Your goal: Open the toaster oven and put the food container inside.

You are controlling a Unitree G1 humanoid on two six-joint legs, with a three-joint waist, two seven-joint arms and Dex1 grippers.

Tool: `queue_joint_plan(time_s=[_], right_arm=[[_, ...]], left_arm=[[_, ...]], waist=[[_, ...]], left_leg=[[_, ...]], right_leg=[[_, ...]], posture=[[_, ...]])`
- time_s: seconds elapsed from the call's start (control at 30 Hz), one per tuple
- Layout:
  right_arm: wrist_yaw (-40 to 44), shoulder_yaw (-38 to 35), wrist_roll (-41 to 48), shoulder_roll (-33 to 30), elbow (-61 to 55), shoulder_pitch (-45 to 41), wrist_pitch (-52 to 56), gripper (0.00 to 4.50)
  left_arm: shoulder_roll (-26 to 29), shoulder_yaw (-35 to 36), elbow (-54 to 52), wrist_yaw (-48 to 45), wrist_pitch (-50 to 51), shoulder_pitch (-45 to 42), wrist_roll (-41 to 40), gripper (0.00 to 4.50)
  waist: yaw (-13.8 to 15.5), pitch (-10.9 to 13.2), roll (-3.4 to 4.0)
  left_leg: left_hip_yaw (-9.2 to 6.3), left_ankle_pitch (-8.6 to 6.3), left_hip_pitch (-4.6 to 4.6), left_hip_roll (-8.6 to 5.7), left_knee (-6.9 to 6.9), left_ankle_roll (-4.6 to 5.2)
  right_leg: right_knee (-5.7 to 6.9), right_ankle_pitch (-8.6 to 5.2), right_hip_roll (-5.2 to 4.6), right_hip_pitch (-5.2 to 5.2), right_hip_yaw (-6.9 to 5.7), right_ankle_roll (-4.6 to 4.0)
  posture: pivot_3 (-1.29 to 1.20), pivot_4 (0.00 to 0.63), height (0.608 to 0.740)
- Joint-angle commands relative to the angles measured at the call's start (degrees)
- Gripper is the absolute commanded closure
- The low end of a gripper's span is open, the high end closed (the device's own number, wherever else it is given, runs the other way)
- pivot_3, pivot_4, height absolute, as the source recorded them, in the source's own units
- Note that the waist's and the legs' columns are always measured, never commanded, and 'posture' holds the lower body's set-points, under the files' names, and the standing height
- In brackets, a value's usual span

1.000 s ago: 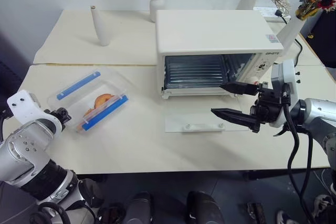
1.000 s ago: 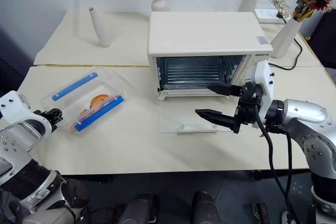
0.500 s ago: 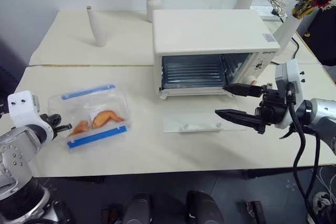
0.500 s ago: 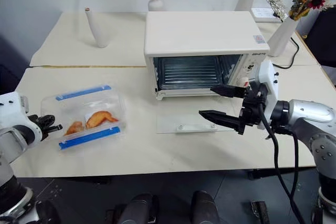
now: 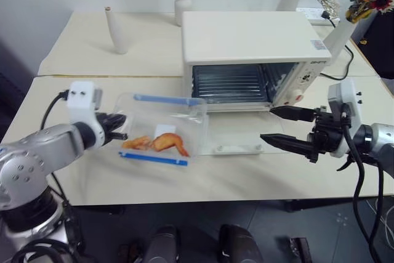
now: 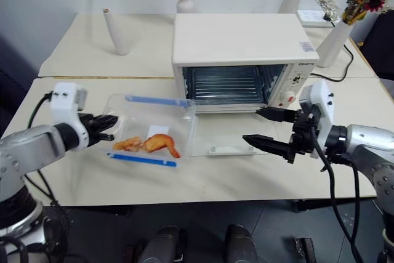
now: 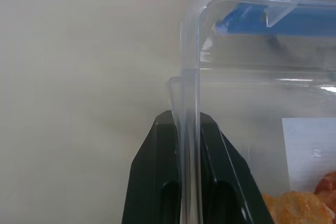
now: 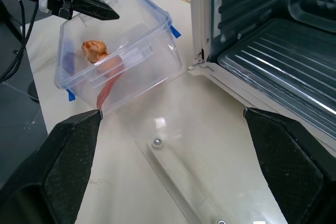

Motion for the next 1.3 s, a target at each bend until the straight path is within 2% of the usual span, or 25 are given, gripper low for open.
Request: queue_joint_plan(time_s=[0.03, 0.2, 0.4, 0.67, 1.03, 1.17, 1.3], right_arm=[[-1.1, -4.42, 1.72, -1.11, -3.34, 1.68, 0.35, 0.0], [-3.01, -7.61, 2.94, -0.88, -5.61, 4.88, 1.01, 0.0], [-4.92, -10.02, 4.21, -0.41, -7.71, 7.74, 0.95, 0.0], [-5.47, -12.37, 4.18, -0.87, -8.22, 10.06, 0.24, 0.0], [-6.28, -18.69, 5.2, -1.42, -9.27, 14.43, 0.97, 0.0], [-7.5, -19.21, 5.85, -1.04, -10.07, 15.33, 0.85, 0.0], [-8.2, -18.99, 5.72, -1.07, -10.08, 15.72, 0.64, 0.0]], left_arm=[[0.16, -5.05, 3.78, 1.91, -0.58, -5.14, -5.64, 4.43], [0.79, -11.11, 8.52, 2.32, -0.58, -10.05, -9.23, 4.43], [-1.32, -16.73, 12.21, 1.4, -0.58, -15.89, -9.25, 4.43], [-5.97, -23.13, 17.12, -5.01, -1.09, -22.4, -0.12, 4.43], [-9.03, -29.9, 23.86, -15.1, -8.02, -25.05, 12.32, 4.43], [-9.76, -30.36, 24.41, -17.32, -9.97, -25.18, 15.73, 3.24], [-10.5, -26.45, 23.2, -18.07, -9.35, -24.33, 16.74, 2.14]], waist=[[0.11, 0.0, -0.01], [-0.03, 0.01, -0.01], [0.0, 0.01, -0.02], [0.08, 0.02, -0.03], [0.1, 0.02, -0.03], [0.09, 0.02, -0.03], [0.08, 0.02, -0.04]], left_leg=[[0.0, 0.0, -0.01, -0.01, 0.0, 0.0], [0.01, 0.0, 0.0, -0.03, -0.02, -0.01], [0.05, 0.02, 0.0, -0.03, -0.01, -0.03], [0.26, 0.02, 0.0, -0.05, -0.01, -0.03], [0.58, 0.03, -0.01, -0.02, -0.01, -0.03], [0.58, 0.03, -0.01, -0.01, -0.01, -0.02], [0.58, 0.03, 0.0, -0.01, -0.01, -0.02]], right_leg=[[-0.01, 0.0, 0.0, -0.01, 0.01, 0.0], [-0.01, 0.0, 0.04, -0.02, -0.01, 0.0], [-0.01, 0.0, 0.07, -0.01, 0.01, 0.0], [-0.02, 0.0, 0.08, -0.01, 0.01, 0.0], [-0.04, 0.0, 0.1, -0.02, 0.0, 0.0], [-0.04, 0.0, 0.1, -0.01, 0.01, 0.0], [-0.03, 0.0, 0.1, -0.01, 0.01, 0.0]], posture=[[0.0, 0.15, 0.74], [0.0, 0.15, 0.74], [0.0, 0.15, 0.74], [0.0, 0.15, 0.74], [0.0, 0.15, 0.74], [0.0, 0.15, 0.74], [0.0, 0.15, 0.74]])
